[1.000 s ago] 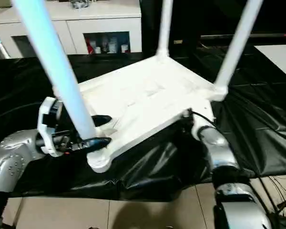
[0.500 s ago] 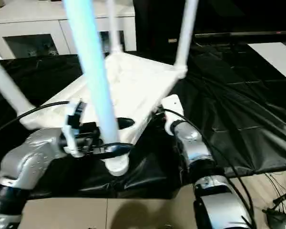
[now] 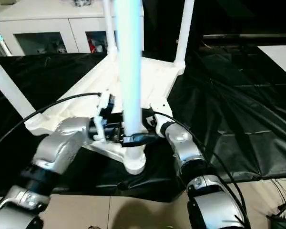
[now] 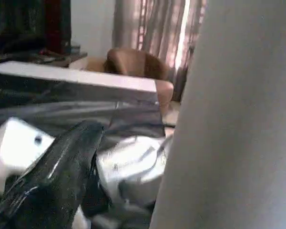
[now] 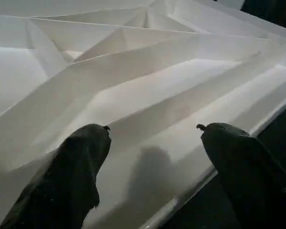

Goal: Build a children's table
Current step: Rotate table base

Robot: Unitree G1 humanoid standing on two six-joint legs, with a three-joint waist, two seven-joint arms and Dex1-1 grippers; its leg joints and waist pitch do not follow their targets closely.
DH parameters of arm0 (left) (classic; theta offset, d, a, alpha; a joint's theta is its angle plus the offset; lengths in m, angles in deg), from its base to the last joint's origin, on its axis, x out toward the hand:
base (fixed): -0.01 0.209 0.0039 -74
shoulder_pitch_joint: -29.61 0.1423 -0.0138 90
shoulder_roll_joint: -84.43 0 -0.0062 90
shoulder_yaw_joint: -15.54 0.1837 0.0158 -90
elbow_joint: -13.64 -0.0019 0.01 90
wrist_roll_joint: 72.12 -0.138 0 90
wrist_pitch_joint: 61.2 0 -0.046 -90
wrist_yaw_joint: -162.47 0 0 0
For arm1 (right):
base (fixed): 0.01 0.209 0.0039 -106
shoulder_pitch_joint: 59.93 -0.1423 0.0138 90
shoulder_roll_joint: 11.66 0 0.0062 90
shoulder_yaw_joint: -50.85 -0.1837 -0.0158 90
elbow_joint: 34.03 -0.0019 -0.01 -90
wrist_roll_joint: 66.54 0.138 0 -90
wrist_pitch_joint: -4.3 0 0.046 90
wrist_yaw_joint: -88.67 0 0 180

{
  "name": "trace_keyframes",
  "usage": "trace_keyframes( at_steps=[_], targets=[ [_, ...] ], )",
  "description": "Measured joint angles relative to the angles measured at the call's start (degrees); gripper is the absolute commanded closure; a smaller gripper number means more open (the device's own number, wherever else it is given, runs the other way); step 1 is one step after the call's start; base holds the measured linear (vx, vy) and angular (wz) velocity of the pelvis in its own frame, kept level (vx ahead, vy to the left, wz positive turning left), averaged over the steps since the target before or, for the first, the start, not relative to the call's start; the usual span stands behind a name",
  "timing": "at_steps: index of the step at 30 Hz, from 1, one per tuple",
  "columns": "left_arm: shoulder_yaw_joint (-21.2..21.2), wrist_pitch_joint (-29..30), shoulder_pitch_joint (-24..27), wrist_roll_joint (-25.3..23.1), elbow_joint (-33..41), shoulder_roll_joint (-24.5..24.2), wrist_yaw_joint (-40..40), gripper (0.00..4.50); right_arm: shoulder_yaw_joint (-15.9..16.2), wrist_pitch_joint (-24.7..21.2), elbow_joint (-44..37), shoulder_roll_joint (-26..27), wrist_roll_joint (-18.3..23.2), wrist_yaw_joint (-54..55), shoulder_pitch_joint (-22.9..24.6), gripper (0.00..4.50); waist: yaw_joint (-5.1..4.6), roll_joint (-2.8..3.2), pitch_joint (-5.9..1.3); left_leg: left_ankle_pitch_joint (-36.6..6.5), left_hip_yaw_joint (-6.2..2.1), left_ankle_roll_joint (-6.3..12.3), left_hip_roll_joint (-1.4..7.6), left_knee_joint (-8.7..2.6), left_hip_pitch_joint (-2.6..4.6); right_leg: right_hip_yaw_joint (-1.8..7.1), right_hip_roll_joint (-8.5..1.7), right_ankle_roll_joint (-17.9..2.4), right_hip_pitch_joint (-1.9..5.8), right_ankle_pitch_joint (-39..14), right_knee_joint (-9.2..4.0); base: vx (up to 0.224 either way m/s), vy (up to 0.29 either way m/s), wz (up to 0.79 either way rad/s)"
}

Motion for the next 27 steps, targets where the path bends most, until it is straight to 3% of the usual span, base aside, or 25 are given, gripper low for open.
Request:
trace_keyframes(
  at_steps=[3,7,10,13,18,27],
  targets=[
    [0.07,-1.08,-0.21,-0.1,0.01,0.06,-0.77,0.07,-2.25,2.49,-0.57,-0.28,1.42,1.44,0.02,0.76,0.03,0.08,0.03,0.0,0.0,0.0,0.02,-0.02,0.0,-0.03,0.0,0.0,-0.02,0.0,0.01,0.0,0.0,0.0],
    [-0.07,-2.21,0.94,-0.59,0.01,-1.9,-1.64,0.07,-7.58,5.43,-1.47,-1.57,5.22,3.93,-0.77,0.76,0.14,0.12,0.04,0.0,0.0,0.0,0.02,-0.01,-0.01,-0.03,0.0,0.0,-0.02,0.0,0.0,0.0,0.0,0.0],
    [-0.67,-2.91,2.76,-1.07,-0.06,-2.89,-1.63,0.07,-8.88,5.37,0.58,-4.89,5.06,7.51,-3.32,0.76,0.13,0.11,0.04,0.0,0.01,0.0,0.0,0.0,-0.01,-0.02,-0.01,0.0,-0.01,0.0,0.0,0.0,0.0,0.0],
    [-1.47,-3.0,3.83,-1.04,-0.02,-3.62,-1.35,0.07,-8.15,2.61,4.39,-7.51,2.62,10.5,-5.38,0.76,0.13,0.11,0.04,0.0,0.0,0.0,0.01,-0.01,0.02,-0.04,0.0,0.0,0.0,0.0,0.0,0.0,0.0,0.0],
    [-2.55,-2.68,5.03,-0.24,1.22,-4.69,-1.21,0.07,-6.11,-0.63,9.6,-7.59,0.66,8.16,-4.81,0.76,-0.03,0.16,0.08,0.0,0.01,0.0,0.03,-0.02,0.0,-0.05,0.02,0.0,-0.04,0.0,0.02,0.0,0.0,0.0],
    [-2.08,-0.72,6.59,0.17,4.37,-6.0,-3.11,0.07,-3.58,1.79,9.75,-4.98,0.92,-5.04,-3.92,0.76,0.03,0.1,0.11,0.0,0.02,0.0,0.05,0.01,0.0,-0.04,0.02,0.0,-0.05,0.0,0.04,0.0,0.0,0.0]
  ],
)
